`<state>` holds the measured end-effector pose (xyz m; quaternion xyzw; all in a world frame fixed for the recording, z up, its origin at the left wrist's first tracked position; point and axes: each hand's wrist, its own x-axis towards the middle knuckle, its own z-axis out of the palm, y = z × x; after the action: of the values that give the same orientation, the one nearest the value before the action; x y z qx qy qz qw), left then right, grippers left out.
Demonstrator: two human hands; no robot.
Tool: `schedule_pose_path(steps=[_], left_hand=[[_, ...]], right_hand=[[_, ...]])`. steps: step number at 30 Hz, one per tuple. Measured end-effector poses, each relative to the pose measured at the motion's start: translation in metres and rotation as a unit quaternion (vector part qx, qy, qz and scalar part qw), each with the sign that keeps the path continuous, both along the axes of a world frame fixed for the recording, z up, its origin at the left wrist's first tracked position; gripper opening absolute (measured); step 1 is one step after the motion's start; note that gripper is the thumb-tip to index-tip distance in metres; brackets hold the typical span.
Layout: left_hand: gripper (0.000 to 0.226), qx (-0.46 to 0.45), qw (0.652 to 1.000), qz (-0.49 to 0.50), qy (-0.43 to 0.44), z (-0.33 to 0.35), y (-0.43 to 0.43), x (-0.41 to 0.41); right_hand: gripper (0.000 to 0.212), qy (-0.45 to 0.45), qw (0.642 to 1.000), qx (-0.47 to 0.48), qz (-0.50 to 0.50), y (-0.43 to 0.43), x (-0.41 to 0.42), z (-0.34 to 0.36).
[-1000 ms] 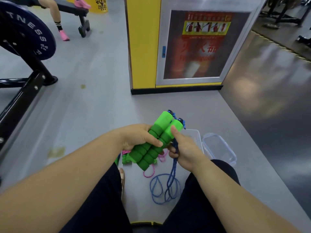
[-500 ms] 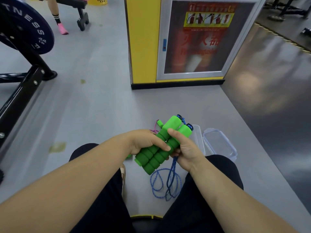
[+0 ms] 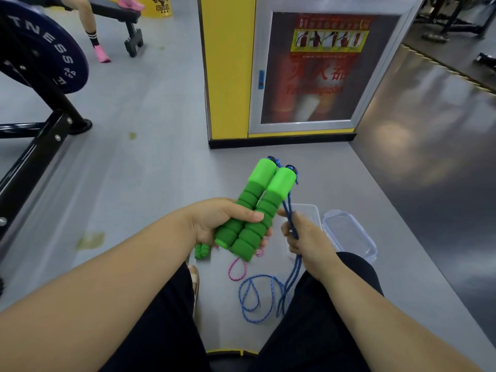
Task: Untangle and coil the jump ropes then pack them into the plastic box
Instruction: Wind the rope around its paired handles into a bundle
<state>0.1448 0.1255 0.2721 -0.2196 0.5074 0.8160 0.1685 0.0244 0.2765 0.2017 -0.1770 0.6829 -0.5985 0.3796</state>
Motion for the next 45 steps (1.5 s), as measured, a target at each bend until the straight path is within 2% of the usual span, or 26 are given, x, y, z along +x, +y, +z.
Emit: schedule_pose_path(steps=[3,5,6,7,9,10,12,15,16,18,20,22,24,26,27,28,30,31,33,35,36,38,40,41,44,45], left_hand=[[0.011,-0.014,0.997,0.063,-0.029,0.003,-0.003,-0.008],[0.006,-0.111,0.987,0.098,-0.057,0.003,-0.006,-0.015],[0.005,-0.227,0.967,0.093,-0.07,0.002,-0.009,-0.018],[0.011,-0.37,0.923,0.059,-0.087,0.001,-0.013,-0.02],[0.019,-0.622,0.773,-0.05,-0.115,0.0,-0.013,-0.022],[0.018,-0.698,0.7,-0.09,-0.122,0.0,-0.01,-0.022],[0.016,-0.784,0.589,-0.147,-0.125,-0.002,-0.003,-0.023],[0.025,-0.843,0.47,-0.234,-0.119,-0.008,-0.001,-0.024],[0.027,-0.853,0.441,-0.256,-0.111,-0.01,0.0,-0.024],[0.028,-0.86,0.415,-0.286,-0.082,-0.013,0.006,-0.022],[0.024,-0.852,0.432,-0.291,-0.055,-0.015,0.016,-0.025],[0.013,-0.821,0.519,-0.226,-0.067,-0.015,0.016,-0.027],[0.006,-0.728,0.668,-0.117,-0.1,-0.012,0.001,-0.027],[0.009,-0.52,0.847,-0.002,-0.108,-0.011,-0.016,-0.024],[0.009,-0.398,0.91,0.034,-0.11,-0.008,-0.022,-0.021],[0.006,-0.299,0.947,0.044,-0.11,-0.005,-0.027,-0.017],[0.005,-0.198,0.975,0.01,-0.102,0.002,-0.033,-0.011],[0.008,-0.175,0.98,-0.02,-0.094,0.006,-0.033,-0.011],[0.01,-0.147,0.983,-0.08,-0.078,0.014,-0.03,-0.011],[0.015,-0.112,0.983,-0.132,-0.059,0.021,-0.024,-0.011],[0.017,-0.091,0.983,-0.155,-0.041,0.023,-0.022,-0.012],[0.028,-0.038,0.981,-0.19,0.0,0.027,-0.019,-0.014],[0.043,-0.006,0.98,-0.198,0.013,0.027,-0.018,-0.015],[0.043,-0.004,0.982,-0.187,0.013,0.027,-0.016,-0.016],[0.024,-0.034,0.992,-0.118,-0.009,0.025,-0.011,-0.02],[0.02,-0.045,0.994,-0.098,-0.023,0.023,-0.01,-0.021]], right_hand=[[0.028,0.204,0.963,0.137,0.109,0.0,0.01,-0.003],[0.031,0.332,0.888,0.229,0.223,-0.002,0.021,0.0],[0.033,0.397,0.836,0.266,0.271,-0.004,0.026,0.003],[0.033,0.442,0.797,0.285,0.297,-0.006,0.03,0.01],[0.034,0.504,0.747,0.304,0.309,-0.011,0.034,0.028],[0.034,0.534,0.722,0.302,0.32,-0.014,0.034,0.038],[0.034,0.579,0.681,0.292,0.341,-0.019,0.033,0.06],[0.036,0.601,0.667,0.279,0.339,-0.023,0.018,0.094],[0.036,0.595,0.67,0.278,0.346,-0.023,0.01,0.104],[0.031,0.56,0.681,0.277,0.383,-0.02,-0.001,0.12],[0.028,0.524,0.701,0.26,0.407,-0.017,-0.006,0.125],[0.035,0.48,0.742,0.237,0.404,-0.015,-0.002,0.125],[0.041,0.422,0.787,0.228,0.389,-0.01,0.001,0.119],[0.039,0.371,0.799,0.268,0.389,0.001,-0.001,0.103],[0.035,0.339,0.801,0.296,0.396,0.008,-0.004,0.093],[0.031,0.31,0.799,0.323,0.401,0.013,-0.008,0.081],[0.037,0.304,0.789,0.37,0.386,0.024,-0.017,0.062],[0.059,0.307,0.804,0.361,0.36,0.027,-0.021,0.056],[0.098,0.286,0.884,0.252,0.272,0.024,-0.019,0.057],[0.107,0.263,0.938,0.102,0.2,0.013,-0.019,0.064],[0.099,0.256,0.948,0.043,0.186,0.006,-0.022,0.064],[0.061,0.222,0.962,-0.016,0.16,-0.003,-0.022,0.065],[0.026,0.25,0.96,-0.009,0.128,-0.007,-0.017,0.067],[0.017,0.264,0.958,0.003,0.11,-0.008,-0.013,0.066],[0.026,0.242,0.966,0.047,0.084,-0.016,0.005,0.064],[0.022,0.259,0.957,0.084,0.099,-0.019,0.009,0.06]])
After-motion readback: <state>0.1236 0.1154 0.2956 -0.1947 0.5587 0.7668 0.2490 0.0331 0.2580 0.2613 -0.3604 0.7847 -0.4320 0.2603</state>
